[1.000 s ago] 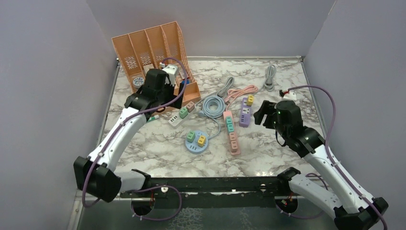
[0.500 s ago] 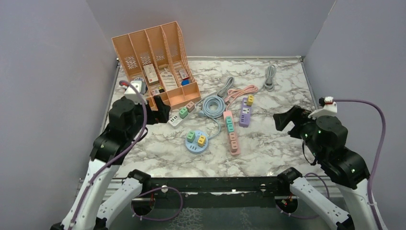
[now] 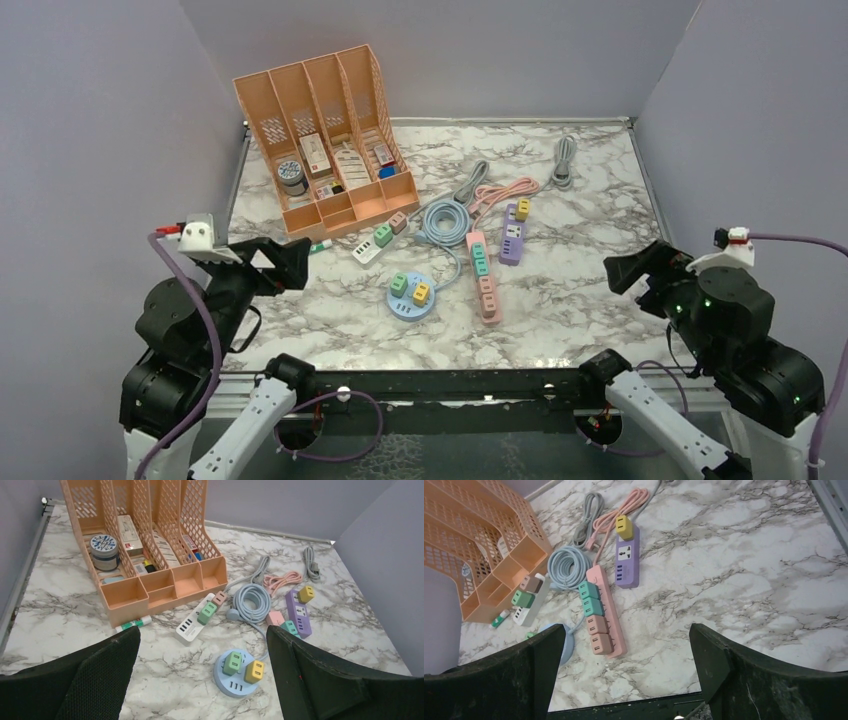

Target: Insert the plug

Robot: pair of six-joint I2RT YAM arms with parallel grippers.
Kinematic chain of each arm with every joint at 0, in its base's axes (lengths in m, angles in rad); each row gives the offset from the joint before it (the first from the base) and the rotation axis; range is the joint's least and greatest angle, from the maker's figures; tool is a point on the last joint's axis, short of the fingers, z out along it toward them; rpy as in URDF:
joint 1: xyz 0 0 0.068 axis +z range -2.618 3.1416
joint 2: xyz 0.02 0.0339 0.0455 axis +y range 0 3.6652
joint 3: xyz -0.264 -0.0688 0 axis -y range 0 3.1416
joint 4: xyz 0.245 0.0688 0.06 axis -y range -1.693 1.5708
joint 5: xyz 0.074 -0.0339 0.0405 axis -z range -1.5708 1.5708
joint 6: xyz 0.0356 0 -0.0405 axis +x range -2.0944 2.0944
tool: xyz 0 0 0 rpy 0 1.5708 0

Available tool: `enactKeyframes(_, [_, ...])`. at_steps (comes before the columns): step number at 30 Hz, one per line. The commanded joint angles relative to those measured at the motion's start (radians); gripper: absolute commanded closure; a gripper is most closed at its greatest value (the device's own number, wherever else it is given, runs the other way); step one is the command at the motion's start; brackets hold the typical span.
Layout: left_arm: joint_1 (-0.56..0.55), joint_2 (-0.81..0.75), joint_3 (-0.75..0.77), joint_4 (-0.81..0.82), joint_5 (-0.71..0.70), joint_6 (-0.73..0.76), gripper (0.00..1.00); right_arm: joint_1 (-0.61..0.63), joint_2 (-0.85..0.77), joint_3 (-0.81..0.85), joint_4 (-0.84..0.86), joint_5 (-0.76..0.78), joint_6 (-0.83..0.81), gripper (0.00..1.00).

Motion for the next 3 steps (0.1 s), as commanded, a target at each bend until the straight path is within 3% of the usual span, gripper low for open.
enactKeyframes(1, [0.001,-0.01,0.049,-0.102,-0.026,0.03,0.01,-0.004,-0.019,0.044,-0.068,0.046,-0.013,0.04])
enactKeyframes(3, [0.0,-0.006,0.067,-0.122,-0.023,0.033,0.01,-0.003,-0.019,0.057,-0.074,0.046,-0.019,0.01])
